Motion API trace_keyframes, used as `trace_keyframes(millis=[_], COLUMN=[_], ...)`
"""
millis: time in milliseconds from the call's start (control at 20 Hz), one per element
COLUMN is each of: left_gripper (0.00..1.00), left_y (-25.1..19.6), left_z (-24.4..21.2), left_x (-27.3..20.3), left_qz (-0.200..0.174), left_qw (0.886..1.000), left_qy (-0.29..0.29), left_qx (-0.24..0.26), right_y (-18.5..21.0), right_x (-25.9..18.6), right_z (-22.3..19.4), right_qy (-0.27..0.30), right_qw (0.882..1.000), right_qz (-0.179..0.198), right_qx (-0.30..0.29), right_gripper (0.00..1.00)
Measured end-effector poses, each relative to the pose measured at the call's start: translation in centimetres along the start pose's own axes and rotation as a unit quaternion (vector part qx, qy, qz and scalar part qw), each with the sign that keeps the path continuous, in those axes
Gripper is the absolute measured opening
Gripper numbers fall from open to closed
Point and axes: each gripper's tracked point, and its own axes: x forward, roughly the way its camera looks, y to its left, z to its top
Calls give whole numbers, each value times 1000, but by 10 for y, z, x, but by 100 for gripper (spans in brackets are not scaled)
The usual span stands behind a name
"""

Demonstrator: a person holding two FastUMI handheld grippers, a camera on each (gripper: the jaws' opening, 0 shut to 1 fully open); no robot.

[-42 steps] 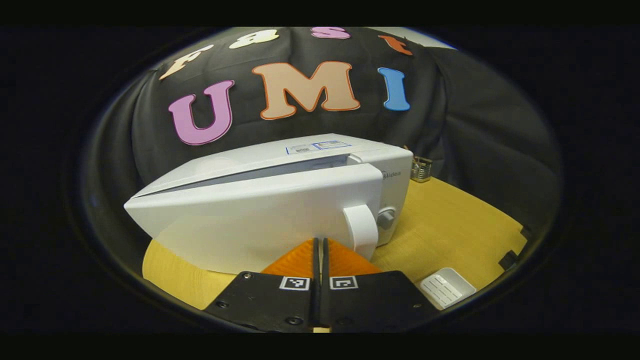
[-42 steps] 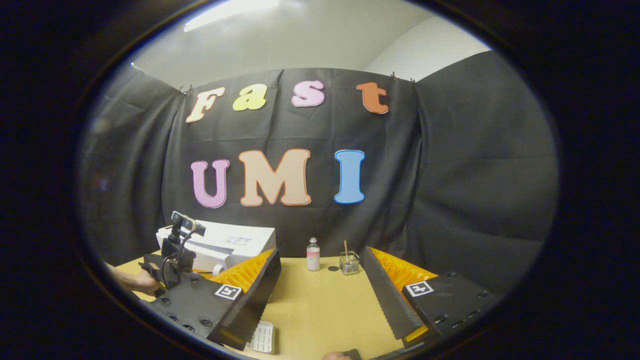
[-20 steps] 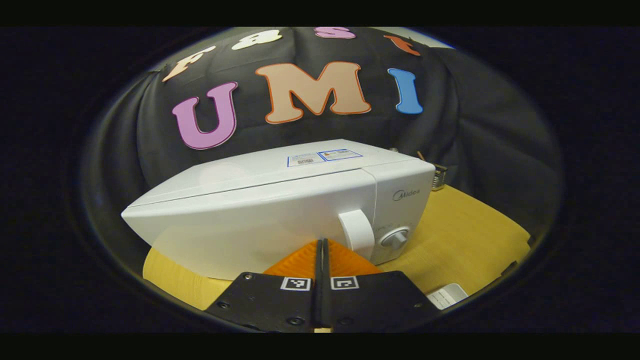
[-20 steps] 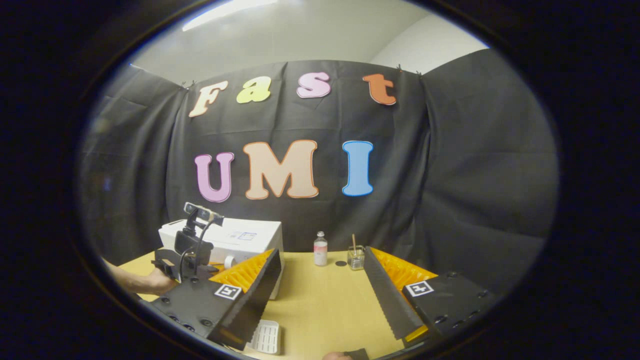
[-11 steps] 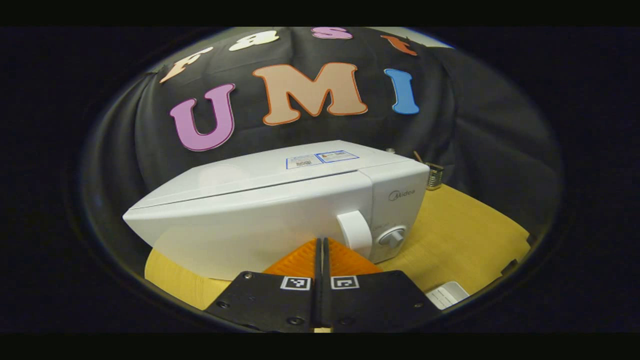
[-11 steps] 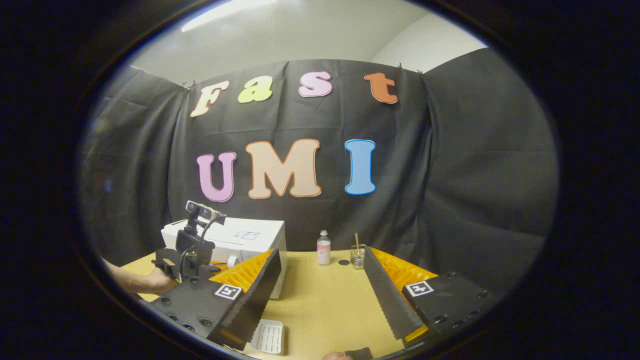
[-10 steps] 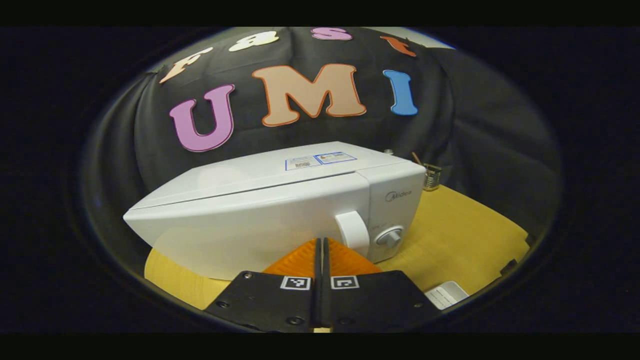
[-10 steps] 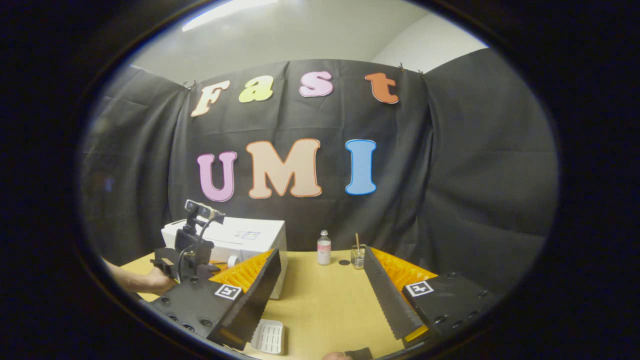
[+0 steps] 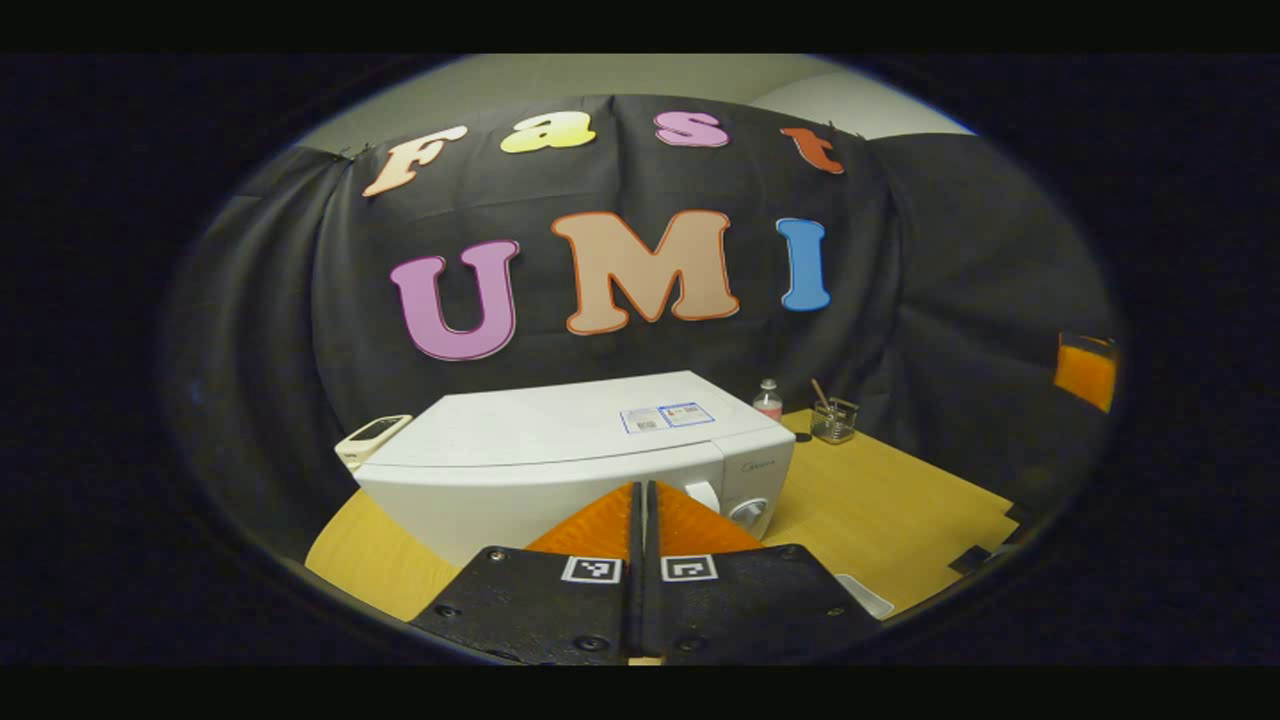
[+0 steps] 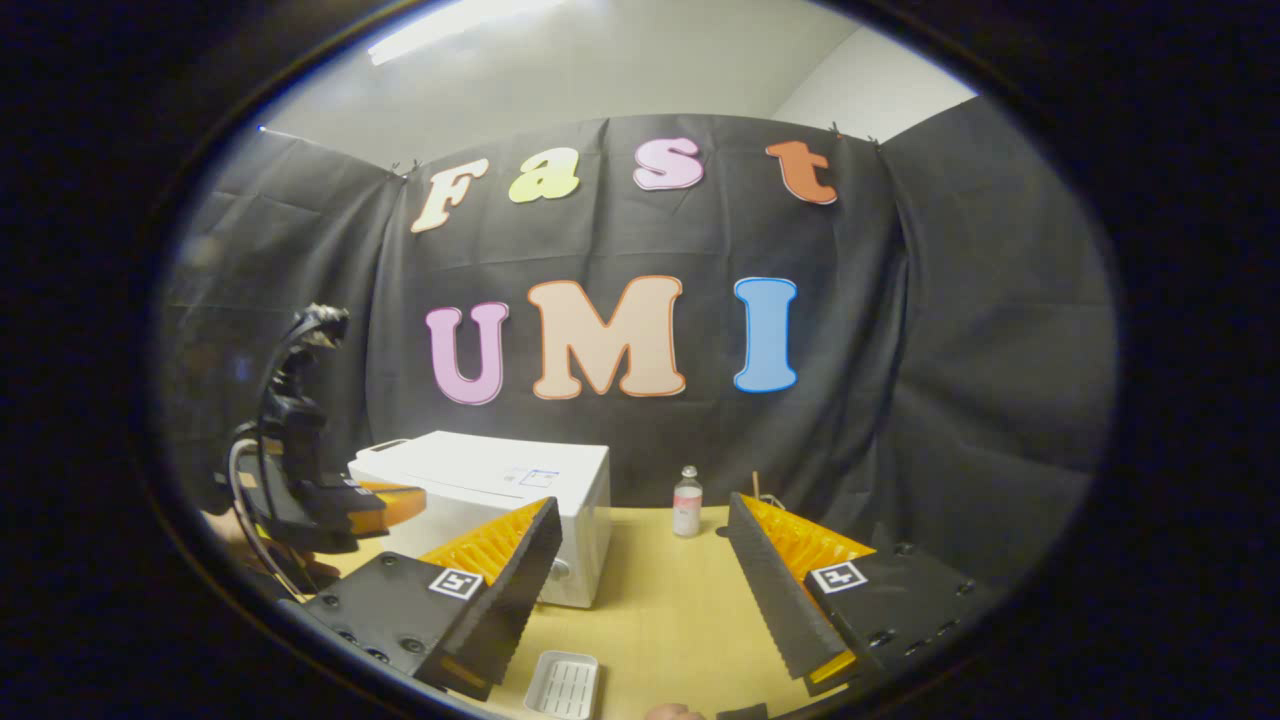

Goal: Open the microwave oven with the left hand, put the food in, and close the microwave oven.

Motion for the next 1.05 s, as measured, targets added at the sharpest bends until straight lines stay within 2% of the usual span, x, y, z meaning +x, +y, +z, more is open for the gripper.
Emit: trace_keyframes(millis=[50, 150, 350, 400, 450, 500, 550, 600, 750, 900, 1000, 1050], left_gripper=[0, 0, 0, 0, 0, 0, 1, 0, 1, 92, 100, 98], left_y=[7, 20, 43, 47, 49, 51, 51, 51, 48, 53, 48, 45], left_z=[8, 24, 55, 62, 68, 73, 78, 84, 102, 101, 94, 89], left_x=[-9, -24, -51, -57, -62, -68, -73, -78, -90, -94, -96, -97], left_qz=[7, 18, 39, 42, 44, 45, 45, 44, 41, 60, 52, 48], left_qw=[1000, 1000, 998, 997, 997, 996, 996, 996, 994, 993, 994, 994], left_qy=[-7, -19, -48, -55, -59, -62, -66, -72, -100, -103, -96, -89], left_qx=[-3, -13, -26, -29, -31, -33, -37, -42, -34, -19, -31, -35], right_y=[3, 10, 21, 23, 26, 29, 32, 34, 39, 44, 47, 48], right_x=[3, 7, 15, 16, 17, 18, 18, 18, 18, 18, 18, 17], right_z=[2, 7, 17, 19, 21, 23, 24, 25, 30, 34, 36, 36], right_qy=[-2, -8, -17, -19, -20, -22, -23, -24, -27, -30, -32, -32], right_qw=[1000, 1000, 999, 999, 999, 999, 999, 999, 998, 998, 998, 998], right_qz=[3, 10, 23, 24, 29, 31, 34, 36, 38, 40, 41, 41], right_qx=[-2, -4, -16, -19, -20, -21, -23, -26, -31, -22, -23, -25], right_gripper=[100, 96, 100, 96, 100, 96, 100, 96, 96, 96, 96, 96])
